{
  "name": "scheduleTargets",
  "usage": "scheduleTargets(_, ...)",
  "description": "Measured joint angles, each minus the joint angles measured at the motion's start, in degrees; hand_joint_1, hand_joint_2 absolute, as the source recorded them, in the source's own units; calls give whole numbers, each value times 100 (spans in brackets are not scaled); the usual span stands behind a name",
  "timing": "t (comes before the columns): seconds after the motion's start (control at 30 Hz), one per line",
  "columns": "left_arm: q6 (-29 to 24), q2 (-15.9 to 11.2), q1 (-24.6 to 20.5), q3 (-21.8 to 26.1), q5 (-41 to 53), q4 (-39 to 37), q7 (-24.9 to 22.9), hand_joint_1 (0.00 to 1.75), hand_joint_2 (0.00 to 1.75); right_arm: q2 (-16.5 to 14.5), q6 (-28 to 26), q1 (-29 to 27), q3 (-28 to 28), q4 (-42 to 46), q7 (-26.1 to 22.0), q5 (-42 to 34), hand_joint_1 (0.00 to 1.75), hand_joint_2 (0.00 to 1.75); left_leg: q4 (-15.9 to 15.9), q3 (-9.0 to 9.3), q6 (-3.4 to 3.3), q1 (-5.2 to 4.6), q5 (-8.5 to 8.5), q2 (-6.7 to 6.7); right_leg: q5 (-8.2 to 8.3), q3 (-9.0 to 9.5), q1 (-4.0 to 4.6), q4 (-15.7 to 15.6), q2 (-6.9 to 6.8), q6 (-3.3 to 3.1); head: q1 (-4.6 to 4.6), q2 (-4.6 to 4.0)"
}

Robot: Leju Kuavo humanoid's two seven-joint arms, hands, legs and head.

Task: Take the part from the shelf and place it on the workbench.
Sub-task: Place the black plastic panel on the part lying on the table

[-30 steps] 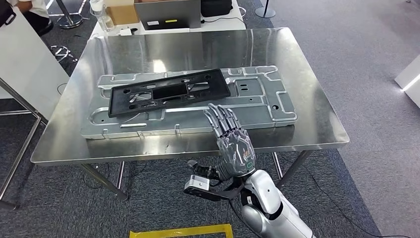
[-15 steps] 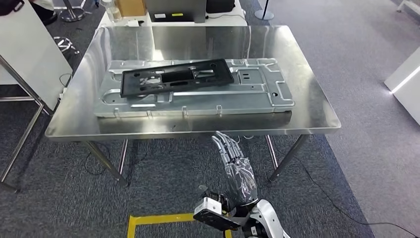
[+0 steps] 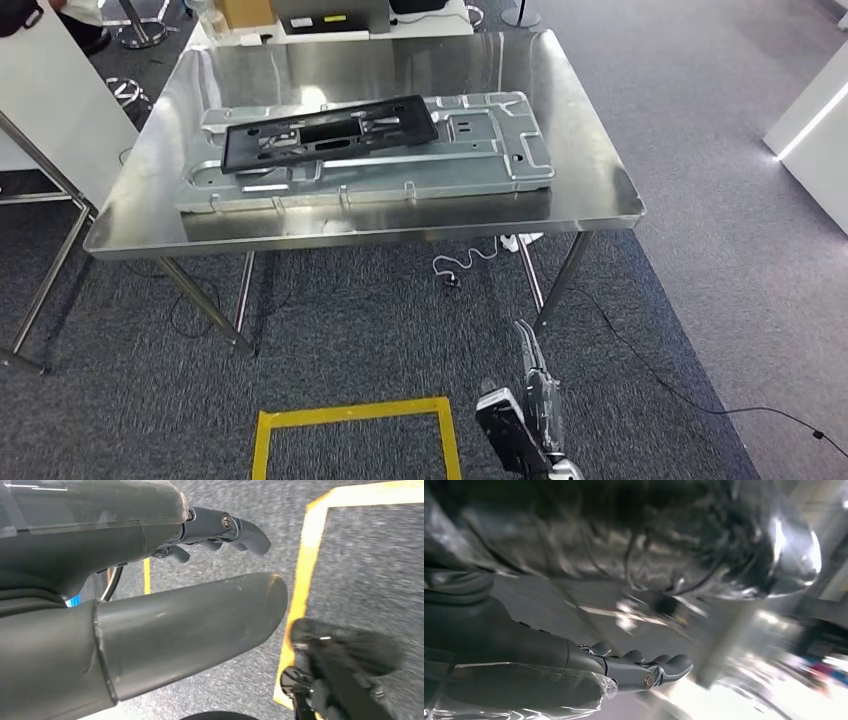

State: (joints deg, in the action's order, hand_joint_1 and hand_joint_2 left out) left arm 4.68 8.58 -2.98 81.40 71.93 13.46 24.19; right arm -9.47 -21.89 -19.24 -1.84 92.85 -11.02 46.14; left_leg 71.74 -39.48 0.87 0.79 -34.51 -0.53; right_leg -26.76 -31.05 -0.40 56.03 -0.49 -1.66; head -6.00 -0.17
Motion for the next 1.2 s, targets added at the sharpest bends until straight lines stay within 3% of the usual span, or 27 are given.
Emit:
scheduleTargets(0.03,-4,1,-1,23,-13,0,2,0,0,-77,191,24,363,-311,-285,-129,0,0,199,49,4,0,17,0,65,-91,4,20,-9,10,0,0)
scheduleTargets(0.07,-9,2,-2,45,-20,0,5,0,0,-154,381,84,806,-682,-603,-186,0,0,229,173,-1,0,163,1,123,-188,6,51,-20,24,0,0)
scheduleTargets(0.13,-21,3,-8,72,-28,0,16,0,0,-308,663,288,1892,-1520,-1127,-57,0,0,-271,683,-28,2,472,14,223,-380,1,144,-33,68,0,0)
scheduleTargets(0.2,-35,11,-21,84,-37,0,33,0,0,-404,726,546,2960,-2346,-1240,276,0,0,-1123,1274,-74,-13,389,64,304,-519,12,234,-33,132,0,0)
scheduleTargets(0.27,-48,23,-33,98,-46,0,53,0,0,-445,717,798,3836,-3133,-1129,576,0,0,-1551,1489,-150,-37,231,104,380,-567,22,256,-42,204,-6,1)
scheduleTargets(0.33,-52,32,-32,107,-39,0,62,0,0,-464,707,1007,4534,-3897,-899,805,0,0,-1585,1432,-264,-37,278,102,400,-576,6,254,-46,276,-11,1)
scheduleTargets(0.37,-53,34,-32,110,-33,0,63,0,0,-466,706,1087,4839,-4266,-761,906,0,0,-1595,1401,-323,-35,323,100,284,-603,-4,329,-33,308,-12,1)
scheduleTargets(0.4,-54,36,-31,113,-27,0,63,0,0,-467,708,1146,5089,-4587,-649,989,0,0,-1605,1360,-368,-29,376,99,64,-663,-14,511,-16,336,-12,0)
scheduleTargets(0.47,-57,37,-30,123,-22,0,64,0,0,-472,724,1239,5450,-5092,-484,1080,0,0,-1596,1246,-410,-36,470,104,-516,-858,-29,1183,10,375,-11,0)
scheduleTargets(0.5,-60,36,-27,131,-19,0,64,0,0,-474,752,1297,5590,-5314,-382,1114,0,0,-1586,1185,-412,-43,512,109,-693,-941,-32,1537,16,388,-10,0)
scheduleTargets(0.53,-62,35,-26,137,-15,1,64,0,0,-471,791,1363,5725,-5531,-255,1144,0,0,-1574,1131,-407,-50,550,124,-743,-959,-34,1762,19,393,-10,0)
scheduleTargets(0.57,-66,34,-29,143,-10,1,64,0,0,-465,836,1427,5853,-5732,-118,1170,0,0,-1558,1085,-398,-54,581,148,-681,-874,-35,1782,24,387,-10,0)
scheduleTargets(0.6,-68,34,-33,147,-5,2,64,0,0,-457,876,1477,5974,-5917,0,1193,0,0,-1540,1048,-387,-56,605,187,-541,-663,-34,1556,46,371,-10,0)
scheduleTargets(0.67,-70,43,-47,150,3,2,64,0,0,-437,916,1533,6155,-6213,130,1225,0,0,-1495,977,-359,-56,634,278,-309,-76,-36,720,264,299,-10,0)
scheduleTargets(0.73,-71,55,-64,152,7,2,64,0,0,-420,924,1562,6285,-6445,165,1251,0,0,-1465,915,-305,-46,666,376,-262,258,-30,168,476,238,-11,0)
scheduleTargets(0.8,-72,55,-72,155,7,2,67,0,0,-413,925,1605,6385,-6606,167,1261,0,0,-1462,877,-226,-40,710,492,-274,282,-23,74,424,203,-12,0)
scheduleTargets(0.87,-73,45,-71,156,7,4,69,0,0,-411,927,1657,6447,-6715,168,1263,0,0,-1368,819,-164,-46,648,468,-244,287,-49,14,278,141,-9,0)
scheduleTargets(0.93,-74,37,-73,157,7,7,69,0,0,-408,928,1682,6495,-6791,168,1263,0,0,-878,598,-110,-43,330,274,-215,280,-66,-23,121,89,-6,0)
scheduleTargets(1.0,-74,36,-77,157,7,7,70,0,0,-402,928,1685,6536,-6848,169,1263,0,0,-82,247,-48,-23,-50,147,-215,249,-52,-8,-48,74,-5,0)
scheduleTargets(1.03,-74,35,-74,157,7,7,70,0,0,-400,928,1690,6546,-6874,169,1263,0,0,181,140,-23,-8,-116,124,-216,235,-46,6,-130,73,-5,0)
scheduleTargets(1.07,-75,34,-66,157,7,7,70,0,0,-397,932,1699,6553,-6898,173,1263,0,0,223,142,-3,6,-60,105,-219,221,-46,22,-205,76,-5,0)
scheduleTargets(1.13,-80,29,-52,158,9,8,68,0,0,-394,981,1735,6573,-6952,245,1265,0,0,-356,476,20,31,306,17,-235,204,-53,68,-327,97,-4,0)
scheduleTargets(1.2,-92,22,-61,159,19,9,64,0,0,-385,1090,1773,6625,-7028,408,1271,0,0,-1095,887,-12,8,539,-199,-263,189,-39,116,-429,146,-5,0)
